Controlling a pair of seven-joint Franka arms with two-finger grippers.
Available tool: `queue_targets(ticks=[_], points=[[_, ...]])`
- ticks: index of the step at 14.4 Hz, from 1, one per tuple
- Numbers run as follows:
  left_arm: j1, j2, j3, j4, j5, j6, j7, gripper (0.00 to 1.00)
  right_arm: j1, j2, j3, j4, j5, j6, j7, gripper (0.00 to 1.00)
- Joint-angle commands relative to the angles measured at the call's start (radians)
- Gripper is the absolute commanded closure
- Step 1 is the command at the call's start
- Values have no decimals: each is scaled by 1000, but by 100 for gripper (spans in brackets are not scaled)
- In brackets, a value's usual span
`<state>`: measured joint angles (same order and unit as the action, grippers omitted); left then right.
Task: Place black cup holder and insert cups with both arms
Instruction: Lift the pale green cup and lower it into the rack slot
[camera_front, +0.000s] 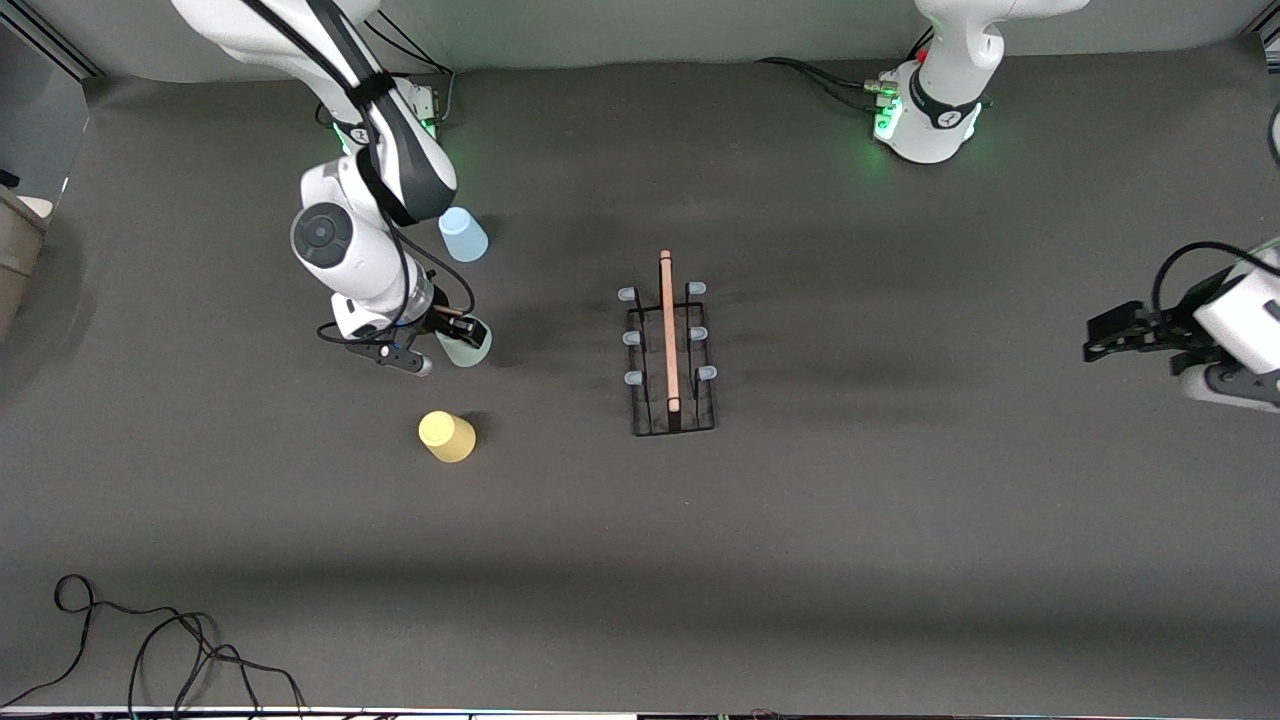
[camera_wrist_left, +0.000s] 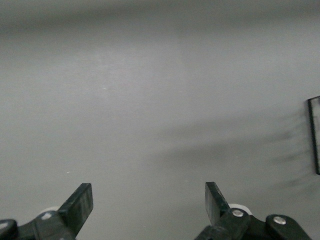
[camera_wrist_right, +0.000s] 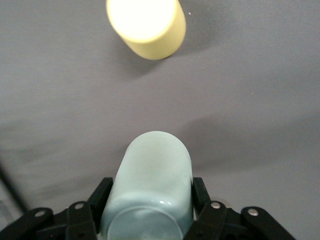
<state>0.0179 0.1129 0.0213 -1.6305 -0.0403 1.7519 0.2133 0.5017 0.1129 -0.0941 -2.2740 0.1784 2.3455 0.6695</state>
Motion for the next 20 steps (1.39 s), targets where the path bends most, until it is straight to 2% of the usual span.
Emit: queue_targets(ticks=[1,4,11,20], points=[[17,-113,-14,-133,23,67,31,0,81,10,-1,157,44,-135,137,100],[17,-162,-14,-190,23,92,32,0,141,27,2,240,85,-155,249,100],[14,-159,-15,-181,23,95,90,0,313,120,-1,373,92,-144,510,100],[11,-151,-18,-167,39,106,74,0,374,229,-4,379,78,-34,539,100]])
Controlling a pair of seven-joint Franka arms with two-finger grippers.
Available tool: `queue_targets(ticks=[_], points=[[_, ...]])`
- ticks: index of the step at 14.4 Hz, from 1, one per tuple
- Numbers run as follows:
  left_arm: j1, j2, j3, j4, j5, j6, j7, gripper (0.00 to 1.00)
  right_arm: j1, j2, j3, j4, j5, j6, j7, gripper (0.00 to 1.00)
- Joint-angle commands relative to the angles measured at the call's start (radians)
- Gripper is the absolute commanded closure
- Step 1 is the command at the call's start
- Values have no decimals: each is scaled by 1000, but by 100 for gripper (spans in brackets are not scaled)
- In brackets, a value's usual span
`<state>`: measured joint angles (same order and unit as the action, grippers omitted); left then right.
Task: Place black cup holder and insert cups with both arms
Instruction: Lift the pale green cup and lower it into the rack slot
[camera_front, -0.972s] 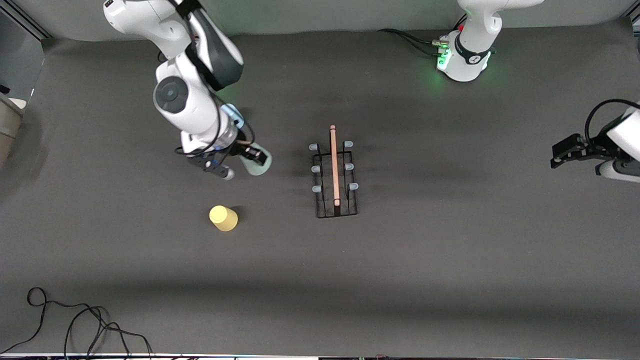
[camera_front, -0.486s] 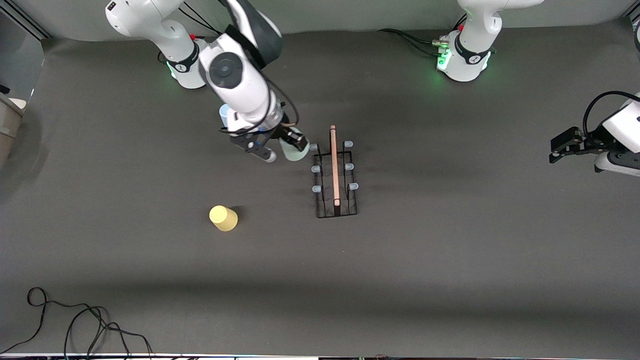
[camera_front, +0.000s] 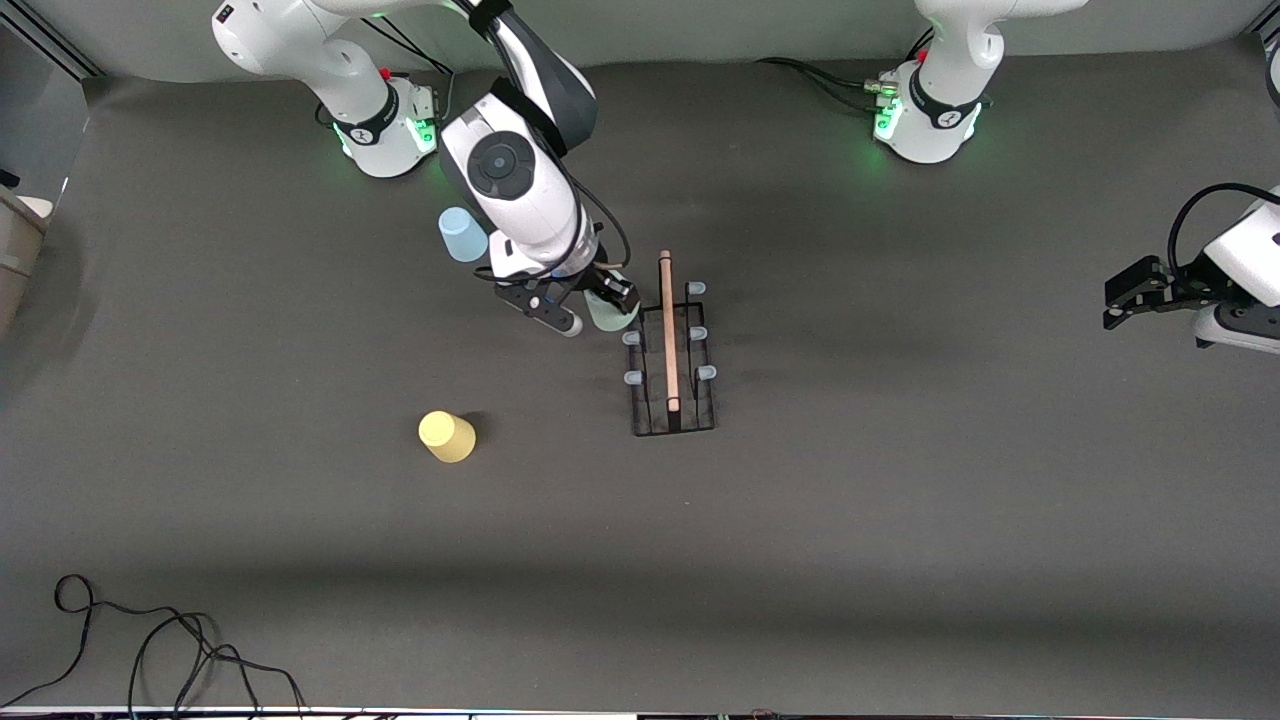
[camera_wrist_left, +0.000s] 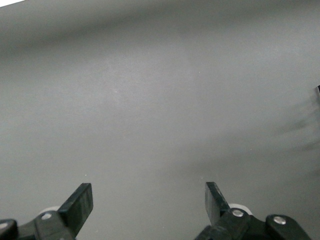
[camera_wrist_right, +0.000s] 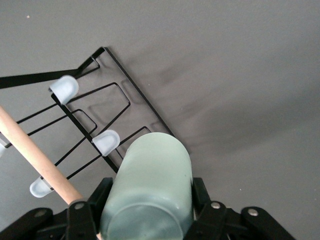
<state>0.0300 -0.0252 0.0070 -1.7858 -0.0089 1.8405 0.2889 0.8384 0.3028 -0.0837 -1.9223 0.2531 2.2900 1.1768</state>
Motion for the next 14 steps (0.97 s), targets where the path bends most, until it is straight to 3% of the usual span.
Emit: queue_targets(ticks=[1,3,4,6,7,8,14], points=[[2,-7,-4,8,6,16,-8,0,38,47,-14,28,3,28,32,100],[2,20,-4,63,6,-7,-5,0,38,55,-14,28,3,39,32,100],[1,36,-4,87,7,-27,-4,0,39,61,-14,29,3,40,32,90],[-5,48,-4,117,15,-82,1,0,39,71,-14,29,3,45,30,33],[-7,50,-4,120,17,-84,-5,0,39,73,-14,29,3,45,30,12],[-8,57,-4,134,18,-87,-5,0,39,76,-14,29,3,45,30,0],[-12,59,-9,175,18,-152,-10,0,24,62,-31,74,3,19,11,0]])
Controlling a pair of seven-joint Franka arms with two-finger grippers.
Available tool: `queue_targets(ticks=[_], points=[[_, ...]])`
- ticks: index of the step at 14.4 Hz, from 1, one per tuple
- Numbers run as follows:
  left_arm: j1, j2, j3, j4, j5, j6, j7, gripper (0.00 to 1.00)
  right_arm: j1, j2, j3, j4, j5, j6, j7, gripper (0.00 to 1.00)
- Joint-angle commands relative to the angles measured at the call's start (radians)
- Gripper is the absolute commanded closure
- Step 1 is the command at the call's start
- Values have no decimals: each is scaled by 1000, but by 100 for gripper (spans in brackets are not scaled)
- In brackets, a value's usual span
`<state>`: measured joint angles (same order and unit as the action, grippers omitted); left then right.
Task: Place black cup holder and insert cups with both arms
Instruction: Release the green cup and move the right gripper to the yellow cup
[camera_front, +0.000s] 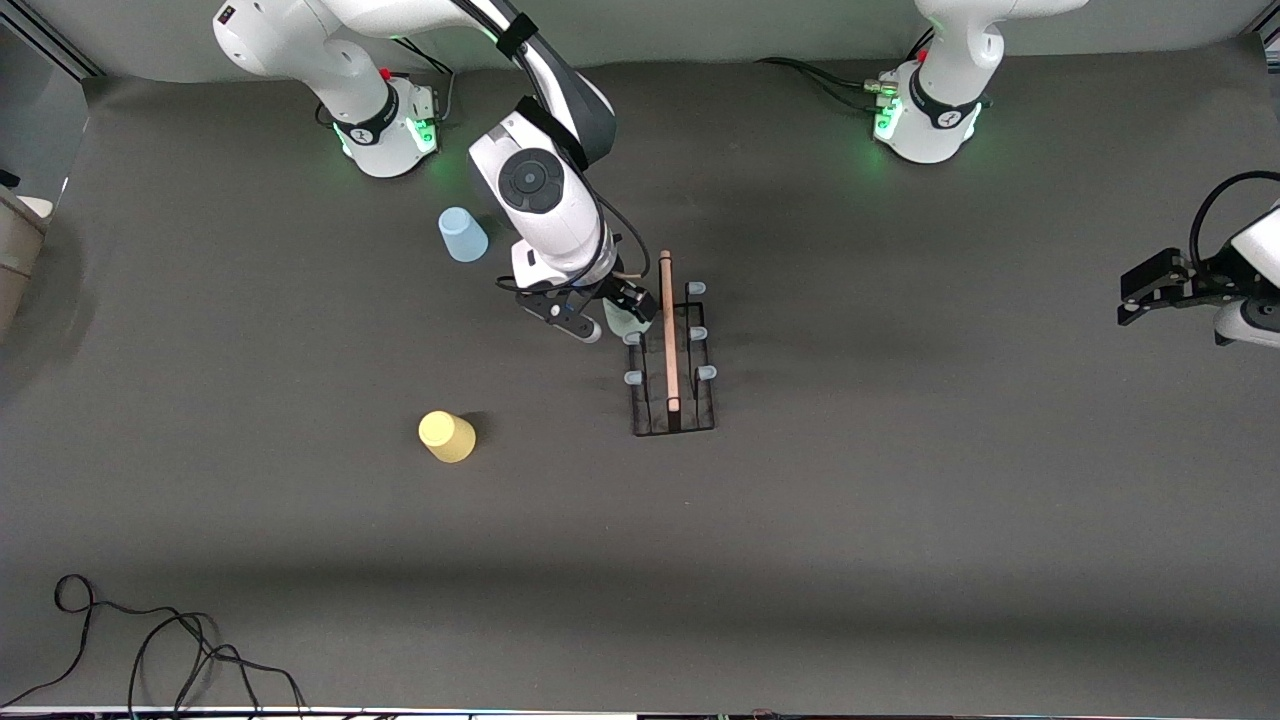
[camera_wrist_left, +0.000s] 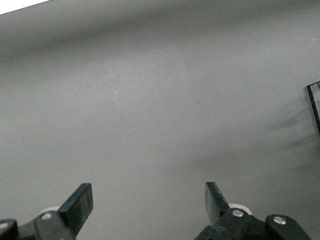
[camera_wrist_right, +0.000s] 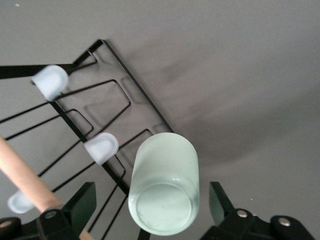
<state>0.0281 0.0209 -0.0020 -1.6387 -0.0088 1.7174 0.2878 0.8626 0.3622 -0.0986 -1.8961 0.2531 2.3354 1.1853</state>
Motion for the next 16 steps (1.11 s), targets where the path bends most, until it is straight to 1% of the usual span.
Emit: queue_targets(ticks=[1,2,4,6,8,10,11,14,16], points=[[-11,14,0,26,18,-25,-9,0,-5,-6,-35,73,3,-72,-9,0],[-10,14,0,25,19,-27,-9,0,-7,-6,-58,109,3,-126,-39,0],[-8,11,0,23,21,-32,-9,0,-7,-11,-125,173,3,-244,-123,0],[-8,13,0,23,20,-30,-9,0,-7,-29,-203,196,12,-341,-272,0],[-8,13,0,23,20,-28,-9,0,-7,-39,-292,187,17,-369,-428,0],[-10,13,0,23,20,-28,-9,0,-8,-19,-364,184,17,-375,-572,0],[-8,14,0,25,18,-27,-7,0,-20,3,-384,186,17,-367,-631,0],[-8,13,0,25,15,-30,-9,0,-129,44,-388,184,18,-324,-818,0],[-10,13,0,25,15,-30,-9,0,-172,82,-388,184,18,-291,-906,0]])
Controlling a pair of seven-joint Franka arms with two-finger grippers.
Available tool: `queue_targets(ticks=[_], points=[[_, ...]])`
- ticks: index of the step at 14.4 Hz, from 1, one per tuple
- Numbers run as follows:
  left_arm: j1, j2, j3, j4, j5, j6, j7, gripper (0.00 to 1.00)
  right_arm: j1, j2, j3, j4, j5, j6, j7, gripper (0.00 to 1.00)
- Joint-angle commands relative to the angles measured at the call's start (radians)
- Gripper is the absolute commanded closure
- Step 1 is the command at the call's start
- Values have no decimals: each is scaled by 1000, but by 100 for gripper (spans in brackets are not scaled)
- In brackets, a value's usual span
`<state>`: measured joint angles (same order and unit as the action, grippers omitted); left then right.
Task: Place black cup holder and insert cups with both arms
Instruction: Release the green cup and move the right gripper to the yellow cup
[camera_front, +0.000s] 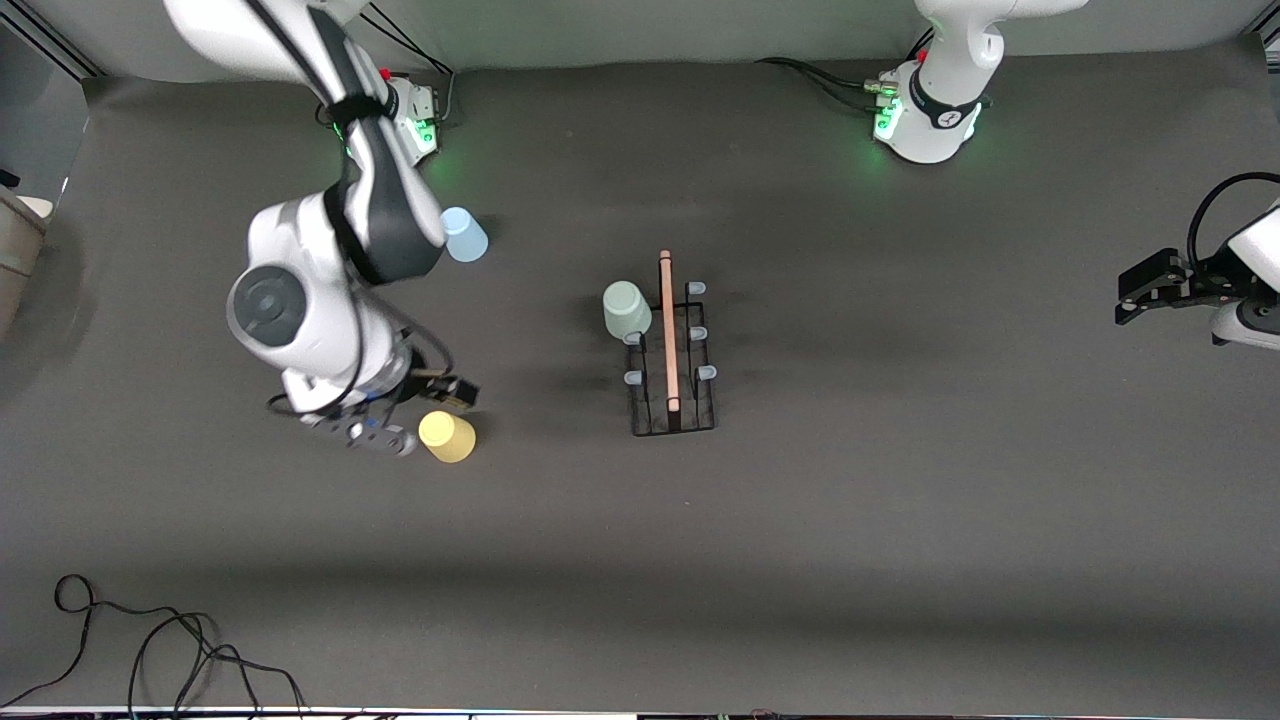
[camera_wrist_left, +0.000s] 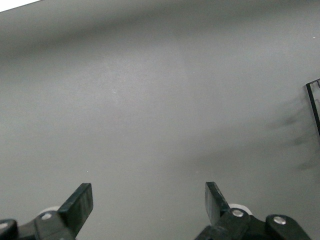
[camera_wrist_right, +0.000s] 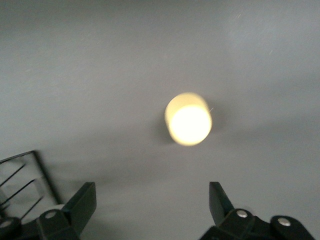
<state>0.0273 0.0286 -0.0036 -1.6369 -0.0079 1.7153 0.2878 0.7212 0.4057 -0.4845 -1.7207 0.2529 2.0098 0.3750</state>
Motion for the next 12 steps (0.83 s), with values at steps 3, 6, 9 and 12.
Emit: queue_targets(ticks=[3,6,9,12], points=[[-7,5,2,23,17,-29,-12,0,-57,97,0,6,45,110,-139,0],[-9,5,2,23,17,-28,-12,0,-55,157,4,4,155,184,-149,0],[-9,5,2,23,17,-28,-12,0,-43,217,14,1,180,257,-162,0],[-9,5,2,23,17,-28,-12,0,-23,239,18,-42,178,319,-165,0]])
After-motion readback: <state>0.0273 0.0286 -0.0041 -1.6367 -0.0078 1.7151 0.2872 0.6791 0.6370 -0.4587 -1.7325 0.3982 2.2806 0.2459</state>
